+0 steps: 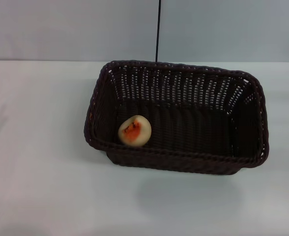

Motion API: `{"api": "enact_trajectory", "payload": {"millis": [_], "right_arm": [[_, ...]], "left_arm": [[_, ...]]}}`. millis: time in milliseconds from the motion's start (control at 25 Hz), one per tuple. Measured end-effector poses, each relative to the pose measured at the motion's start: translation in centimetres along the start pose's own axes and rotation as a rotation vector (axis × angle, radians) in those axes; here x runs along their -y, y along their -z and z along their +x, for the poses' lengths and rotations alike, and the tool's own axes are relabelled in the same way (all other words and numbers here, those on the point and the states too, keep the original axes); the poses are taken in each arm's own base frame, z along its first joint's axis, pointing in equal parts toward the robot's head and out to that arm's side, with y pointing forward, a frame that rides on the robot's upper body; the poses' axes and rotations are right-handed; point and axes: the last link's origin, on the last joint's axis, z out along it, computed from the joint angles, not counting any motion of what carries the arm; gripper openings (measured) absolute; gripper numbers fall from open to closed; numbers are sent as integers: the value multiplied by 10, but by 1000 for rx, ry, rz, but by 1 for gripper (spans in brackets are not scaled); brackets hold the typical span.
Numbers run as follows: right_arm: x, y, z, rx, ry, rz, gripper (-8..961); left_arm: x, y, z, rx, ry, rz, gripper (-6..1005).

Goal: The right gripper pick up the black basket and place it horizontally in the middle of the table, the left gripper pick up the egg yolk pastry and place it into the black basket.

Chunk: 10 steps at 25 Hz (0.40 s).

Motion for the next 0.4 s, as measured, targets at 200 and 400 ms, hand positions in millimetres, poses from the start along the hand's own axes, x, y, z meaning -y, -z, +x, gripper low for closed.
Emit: {"api": "enact_trajectory", "payload": {"millis": [200,400], "right_arm": [[3,4,1,17,-21,30,511],[4,9,4,33,-53,64,511]], "left_arm": [[0,4,-1,-8,18,33,813],[0,8,0,-5,23,46,813]]}}
